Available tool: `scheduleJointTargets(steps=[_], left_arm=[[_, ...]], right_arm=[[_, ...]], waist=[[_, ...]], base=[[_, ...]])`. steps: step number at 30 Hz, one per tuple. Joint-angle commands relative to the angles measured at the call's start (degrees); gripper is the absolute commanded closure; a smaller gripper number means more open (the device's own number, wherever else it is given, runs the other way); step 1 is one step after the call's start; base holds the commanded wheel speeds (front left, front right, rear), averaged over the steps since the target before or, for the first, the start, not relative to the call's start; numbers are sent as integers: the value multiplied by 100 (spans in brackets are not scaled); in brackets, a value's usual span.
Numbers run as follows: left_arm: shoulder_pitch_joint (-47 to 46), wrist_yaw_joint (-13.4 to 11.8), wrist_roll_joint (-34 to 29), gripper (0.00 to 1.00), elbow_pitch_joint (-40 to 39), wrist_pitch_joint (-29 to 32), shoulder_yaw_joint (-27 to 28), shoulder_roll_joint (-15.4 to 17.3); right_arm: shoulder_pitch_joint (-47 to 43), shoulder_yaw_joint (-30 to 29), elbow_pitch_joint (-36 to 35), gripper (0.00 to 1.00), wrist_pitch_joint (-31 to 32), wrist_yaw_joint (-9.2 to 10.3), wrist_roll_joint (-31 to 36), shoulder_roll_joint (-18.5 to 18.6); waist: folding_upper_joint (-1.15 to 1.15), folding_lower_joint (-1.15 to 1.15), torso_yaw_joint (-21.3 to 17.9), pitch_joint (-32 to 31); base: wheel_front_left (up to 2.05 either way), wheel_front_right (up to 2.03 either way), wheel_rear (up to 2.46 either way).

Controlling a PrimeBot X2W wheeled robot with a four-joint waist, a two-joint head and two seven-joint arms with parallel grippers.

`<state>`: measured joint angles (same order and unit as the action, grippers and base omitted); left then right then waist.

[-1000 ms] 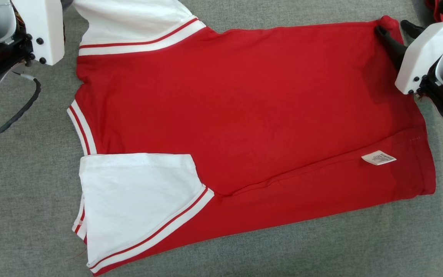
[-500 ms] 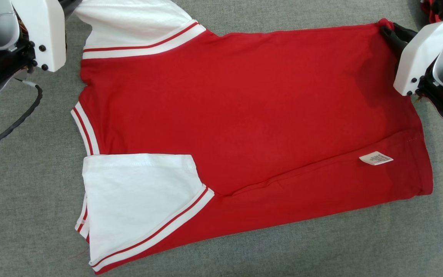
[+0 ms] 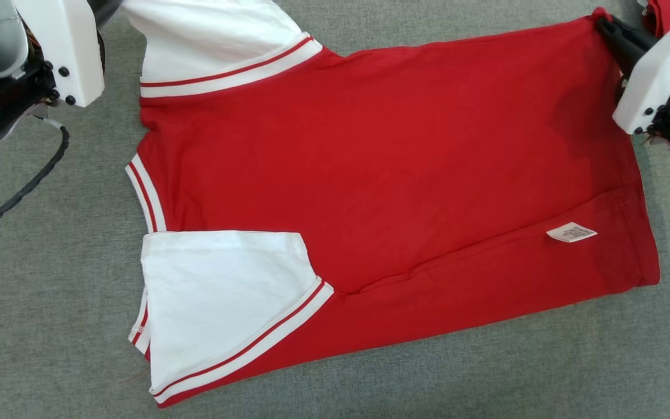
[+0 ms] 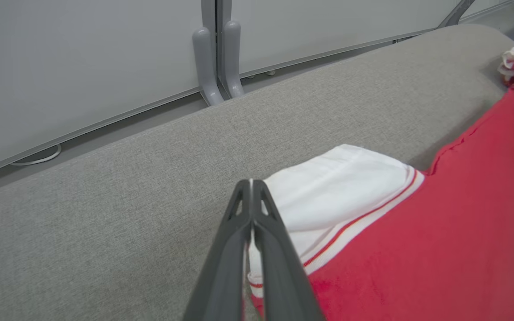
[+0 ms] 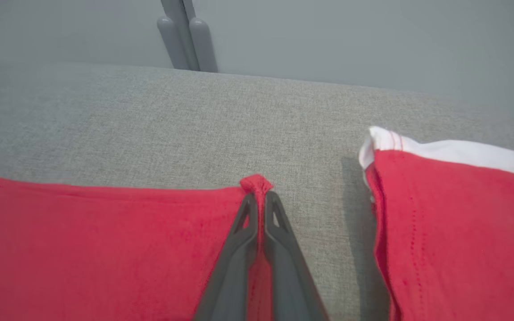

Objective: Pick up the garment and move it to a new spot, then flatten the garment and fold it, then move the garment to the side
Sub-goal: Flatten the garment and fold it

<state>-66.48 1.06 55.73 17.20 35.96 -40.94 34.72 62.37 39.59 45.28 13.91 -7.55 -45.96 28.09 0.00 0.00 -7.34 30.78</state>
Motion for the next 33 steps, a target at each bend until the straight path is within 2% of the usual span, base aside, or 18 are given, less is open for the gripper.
scheduleJointTargets(steps=[1, 5, 10, 18, 22, 33], left_arm=[[95, 46, 53, 100, -58, -56, 61, 11], [365, 49, 318, 100, -400, -176, 220, 105], [997, -86, 686, 100, -1129, -417, 472, 293], [2293, -436, 1138, 100, -2375, -799, 735, 651], [2909, -606, 1325, 100, -2822, -1043, 801, 695], [4300, -870, 1685, 100, -3452, -1716, 928, 696]], right_arm=[[-106, -35, -69, 100, -67, 15, -91, 87], [-419, -135, -435, 100, -236, 15, -439, 345], [-997, -253, -1005, 100, -510, 15, -765, 767], [-1990, -539, -1746, 100, -806, 15, -1054, 1344], [-2515, -711, -2093, 100, -891, 15, -1056, 1550], [-3880, -1359, -2812, 100, -1175, 15, -771, 1635]], waist=[[0, 0, 41, -48], [0, 0, 138, -191], [0, 0, 313, -435], [0, 0, 608, -810], [0, 0, 750, -940], [0, 0, 887, -1173]], base=[[0, 0, 0], [0, 0, 0], [0, 0, 0], [0, 0, 0], [0, 0, 0], [0, 0, 0]])
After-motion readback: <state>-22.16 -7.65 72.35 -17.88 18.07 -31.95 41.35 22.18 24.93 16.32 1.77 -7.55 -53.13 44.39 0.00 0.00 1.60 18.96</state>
